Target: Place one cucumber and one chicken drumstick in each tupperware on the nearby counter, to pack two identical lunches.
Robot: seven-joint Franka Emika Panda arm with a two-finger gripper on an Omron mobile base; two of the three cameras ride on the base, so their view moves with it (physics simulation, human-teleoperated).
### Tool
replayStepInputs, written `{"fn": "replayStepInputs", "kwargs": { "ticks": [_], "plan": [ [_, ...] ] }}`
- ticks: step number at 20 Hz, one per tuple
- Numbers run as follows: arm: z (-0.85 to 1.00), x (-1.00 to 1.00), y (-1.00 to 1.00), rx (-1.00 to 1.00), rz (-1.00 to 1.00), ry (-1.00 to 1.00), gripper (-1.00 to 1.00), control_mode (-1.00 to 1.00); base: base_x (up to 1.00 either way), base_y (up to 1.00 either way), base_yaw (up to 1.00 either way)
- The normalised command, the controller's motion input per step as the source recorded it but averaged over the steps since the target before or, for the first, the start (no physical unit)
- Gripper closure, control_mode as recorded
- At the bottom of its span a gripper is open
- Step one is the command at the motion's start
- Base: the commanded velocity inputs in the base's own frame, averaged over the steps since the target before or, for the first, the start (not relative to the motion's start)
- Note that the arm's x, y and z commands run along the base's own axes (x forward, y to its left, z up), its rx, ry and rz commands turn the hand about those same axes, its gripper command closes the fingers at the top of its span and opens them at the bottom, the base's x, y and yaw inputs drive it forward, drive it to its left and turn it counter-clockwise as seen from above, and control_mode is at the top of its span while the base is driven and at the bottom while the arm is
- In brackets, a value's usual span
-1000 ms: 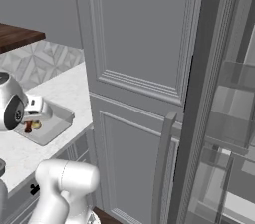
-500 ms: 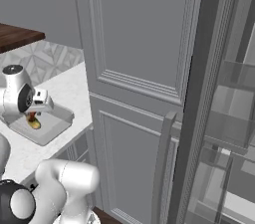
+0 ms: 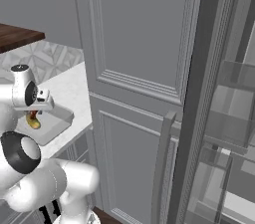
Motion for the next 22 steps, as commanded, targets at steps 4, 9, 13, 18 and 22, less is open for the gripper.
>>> {"fn": "replayStepInputs", "kwargs": {
  "ticks": [4,9,13,18,22],
  "plan": [
    [-0.20,0.25,0.00,0.00,0.00,0.06,1.00,-1.00,0.00,0.00,0.00],
    [-0.53,0.12,0.00,-0.03,0.01,0.01,1.00,-1.00,0.00,0.00,0.00],
    [-0.45,0.15,0.00,-0.06,0.04,0.00,1.00,-1.00,0.00,0.00,0.00],
    [-0.26,0.16,0.00,-0.02,0.03,0.00,1.00,-1.00,0.00,0.00,0.00],
    [-0.21,0.00,0.08,0.00,0.06,0.00,-1.00,-1.00,0.00,0.00,0.00]
  ]
}}
